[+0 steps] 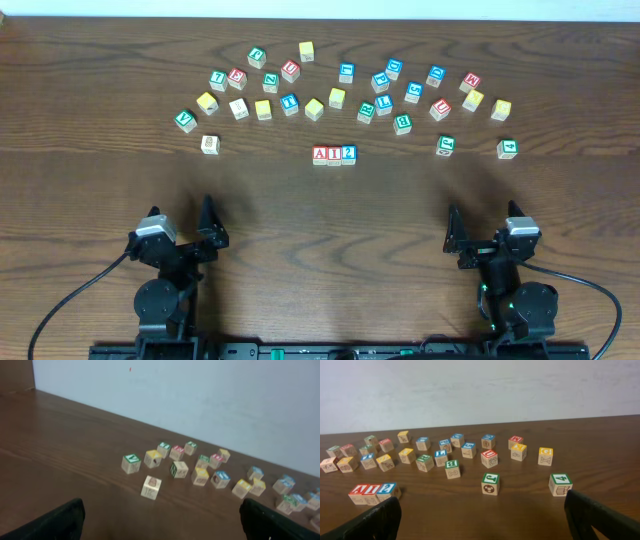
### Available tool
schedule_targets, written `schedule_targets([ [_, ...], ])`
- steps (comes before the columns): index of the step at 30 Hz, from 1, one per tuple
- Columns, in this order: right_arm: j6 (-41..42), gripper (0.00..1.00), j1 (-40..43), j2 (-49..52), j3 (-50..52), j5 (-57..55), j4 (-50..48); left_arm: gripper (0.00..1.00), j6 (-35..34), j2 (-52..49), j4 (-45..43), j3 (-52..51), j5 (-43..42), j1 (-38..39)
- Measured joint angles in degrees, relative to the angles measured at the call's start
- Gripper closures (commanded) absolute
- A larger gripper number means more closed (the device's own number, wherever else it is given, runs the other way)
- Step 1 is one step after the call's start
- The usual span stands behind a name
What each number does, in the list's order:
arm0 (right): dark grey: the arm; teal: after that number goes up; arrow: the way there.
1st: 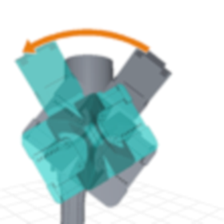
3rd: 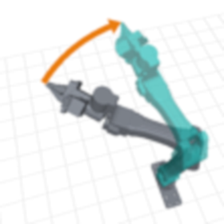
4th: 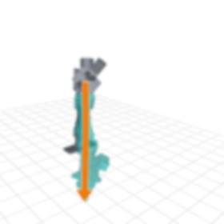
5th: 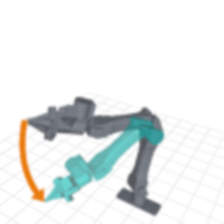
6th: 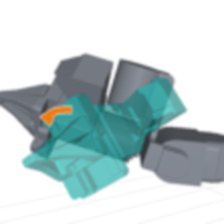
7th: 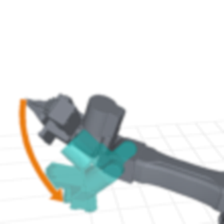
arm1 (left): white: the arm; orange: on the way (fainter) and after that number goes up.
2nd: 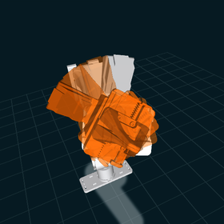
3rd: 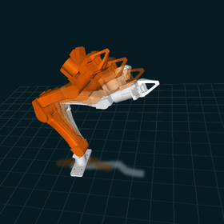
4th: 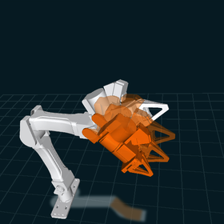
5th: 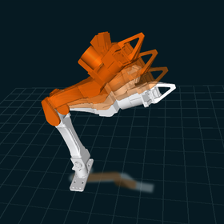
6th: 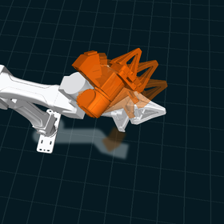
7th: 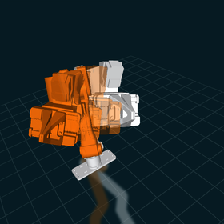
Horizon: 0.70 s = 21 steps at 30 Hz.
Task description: Spell out AI2
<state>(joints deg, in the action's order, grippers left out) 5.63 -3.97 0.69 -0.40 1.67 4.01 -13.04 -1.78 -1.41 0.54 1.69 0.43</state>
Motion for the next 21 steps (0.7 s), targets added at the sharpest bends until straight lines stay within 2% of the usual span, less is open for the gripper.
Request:
schedule_targets([
  [5, 0.00, 0.01, 0.00, 0.00, 0.00, 0.00, 0.00, 0.02, 1.31, 1.14, 2.49, 0.28, -0.22, -0.11],
  [21, 0.00, 0.01, 0.00, 0.00, 0.00, 0.02, 0.00, 0.02, 1.53, 1.16, 2.69, 0.48, -0.24, -0.33],
])
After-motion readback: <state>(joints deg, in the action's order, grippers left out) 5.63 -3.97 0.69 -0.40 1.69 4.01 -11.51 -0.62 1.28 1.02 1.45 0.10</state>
